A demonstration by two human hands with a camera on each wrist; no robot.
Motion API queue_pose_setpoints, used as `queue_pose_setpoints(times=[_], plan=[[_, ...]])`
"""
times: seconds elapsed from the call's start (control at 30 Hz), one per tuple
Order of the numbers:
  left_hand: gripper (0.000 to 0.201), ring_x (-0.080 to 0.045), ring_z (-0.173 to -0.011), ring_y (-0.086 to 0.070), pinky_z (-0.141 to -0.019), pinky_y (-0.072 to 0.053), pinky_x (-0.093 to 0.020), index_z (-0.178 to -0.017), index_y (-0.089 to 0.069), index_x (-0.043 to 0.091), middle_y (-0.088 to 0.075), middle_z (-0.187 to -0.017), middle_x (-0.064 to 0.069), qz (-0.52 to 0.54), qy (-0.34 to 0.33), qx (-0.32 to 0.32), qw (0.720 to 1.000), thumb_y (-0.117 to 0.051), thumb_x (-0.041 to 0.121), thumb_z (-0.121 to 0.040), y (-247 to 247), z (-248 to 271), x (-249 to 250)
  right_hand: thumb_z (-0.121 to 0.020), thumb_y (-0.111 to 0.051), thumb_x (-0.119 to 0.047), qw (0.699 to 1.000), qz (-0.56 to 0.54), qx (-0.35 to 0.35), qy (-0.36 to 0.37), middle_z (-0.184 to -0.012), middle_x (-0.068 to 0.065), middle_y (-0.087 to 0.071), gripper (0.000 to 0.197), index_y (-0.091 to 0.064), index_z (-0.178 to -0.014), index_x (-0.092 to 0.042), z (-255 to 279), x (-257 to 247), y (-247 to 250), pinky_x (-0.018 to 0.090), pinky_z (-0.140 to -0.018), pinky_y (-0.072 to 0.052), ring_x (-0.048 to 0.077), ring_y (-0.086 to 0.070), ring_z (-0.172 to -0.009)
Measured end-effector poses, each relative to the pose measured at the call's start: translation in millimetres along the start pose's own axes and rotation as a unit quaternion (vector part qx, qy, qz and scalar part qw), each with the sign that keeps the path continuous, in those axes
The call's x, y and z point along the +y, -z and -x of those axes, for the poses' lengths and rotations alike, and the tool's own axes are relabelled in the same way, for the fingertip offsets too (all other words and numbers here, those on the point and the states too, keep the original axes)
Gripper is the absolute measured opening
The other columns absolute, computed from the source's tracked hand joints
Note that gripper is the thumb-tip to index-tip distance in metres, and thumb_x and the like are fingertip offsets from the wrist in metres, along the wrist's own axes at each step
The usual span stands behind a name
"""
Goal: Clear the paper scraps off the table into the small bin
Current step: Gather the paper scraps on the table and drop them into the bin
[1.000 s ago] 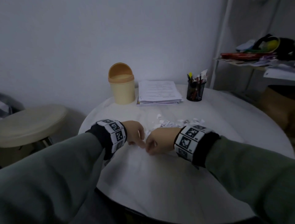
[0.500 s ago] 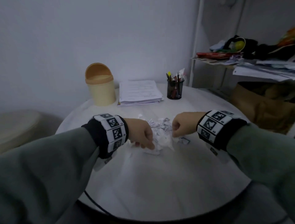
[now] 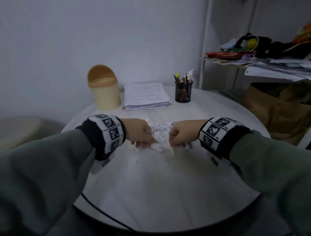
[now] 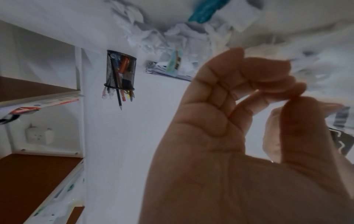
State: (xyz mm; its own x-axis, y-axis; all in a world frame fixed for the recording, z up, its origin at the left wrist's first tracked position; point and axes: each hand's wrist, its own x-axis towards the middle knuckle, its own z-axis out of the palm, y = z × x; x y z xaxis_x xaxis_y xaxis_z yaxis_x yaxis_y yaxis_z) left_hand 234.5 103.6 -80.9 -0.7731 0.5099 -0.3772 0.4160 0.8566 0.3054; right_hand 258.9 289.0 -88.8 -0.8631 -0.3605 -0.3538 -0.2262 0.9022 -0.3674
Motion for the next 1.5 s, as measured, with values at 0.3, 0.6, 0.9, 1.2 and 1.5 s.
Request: queue_pose_setpoints(times=[0.3, 0.6, 0.9, 1.2, 1.5], plan=[[0.019, -0.011, -0.066, -0.063, -0.057, -0.046, -0.019, -0.072, -0.068, 0.019, -0.066, -0.067, 0.006, -0.018, 0.069, -0.103, 0.992, -0.059, 0.028, -0.086, -21, 3, -4, -0.086, -0.06, -0.024, 0.997, 0.07, -0.03, 0.014, -0.081, 0.0, -0.065, 0.024, -0.072, -0.103, -0.012, -12, -21, -25, 0.014, -0.052, -0.044, 0.007, -0.054, -0.06], [0.018, -0.014, -0.061, -0.058, -0.053, -0.045, -0.018, -0.086, -0.069, 0.015, -0.066, -0.073, 0.001, -0.031, 0.077, 0.057, 0.995, -0.055, 0.027, -0.088, 11, -1, -7, -0.088, -0.056, -0.031, 0.993, 0.092, 0.071, 0.027, -0.092, -0.007, -0.062, 0.022, -0.068, -0.103, -0.021, -12, -10, -11, 0.025, -0.078, -0.046, 0.012, -0.055, -0.084], [0.028, -0.015, -0.05, -0.05, -0.051, -0.04, -0.019, -0.072, -0.055, 0.01, -0.057, -0.067, -0.002, -0.072, 0.229, -0.005, 0.971, -0.043, 0.022, -0.095, -1, 12, -45, -0.088, -0.055, -0.03, 0.99, 0.098, 0.03, 0.099, -0.105, -0.002, -0.07, 0.023, -0.07, -0.103, -0.02, -22, -43, -26, 0.02, -0.068, -0.046, 0.011, -0.057, -0.081], [0.029, -0.021, -0.056, -0.051, -0.062, -0.043, -0.026, -0.084, -0.061, 0.005, -0.062, -0.073, -0.01, -0.084, 0.145, 0.053, 0.984, -0.041, 0.024, -0.095, -4, -17, -18, -0.088, -0.056, -0.03, 0.991, 0.119, 0.039, 0.039, -0.104, -0.001, -0.067, 0.025, -0.068, -0.107, -0.02, -23, -29, -18, 0.022, -0.073, -0.042, 0.013, -0.056, -0.083], [0.04, -0.024, -0.113, -0.052, -0.096, -0.039, -0.03, -0.126, -0.05, 0.021, -0.049, -0.129, -0.006, -0.092, 0.029, 0.14, 0.985, -0.056, 0.038, -0.09, 7, -31, -13, -0.088, -0.057, -0.037, 0.979, 0.118, 0.153, -0.06, -0.121, 0.002, -0.055, 0.035, -0.061, -0.119, -0.022, -14, 15, 16, 0.029, -0.085, -0.045, 0.019, -0.056, -0.106]])
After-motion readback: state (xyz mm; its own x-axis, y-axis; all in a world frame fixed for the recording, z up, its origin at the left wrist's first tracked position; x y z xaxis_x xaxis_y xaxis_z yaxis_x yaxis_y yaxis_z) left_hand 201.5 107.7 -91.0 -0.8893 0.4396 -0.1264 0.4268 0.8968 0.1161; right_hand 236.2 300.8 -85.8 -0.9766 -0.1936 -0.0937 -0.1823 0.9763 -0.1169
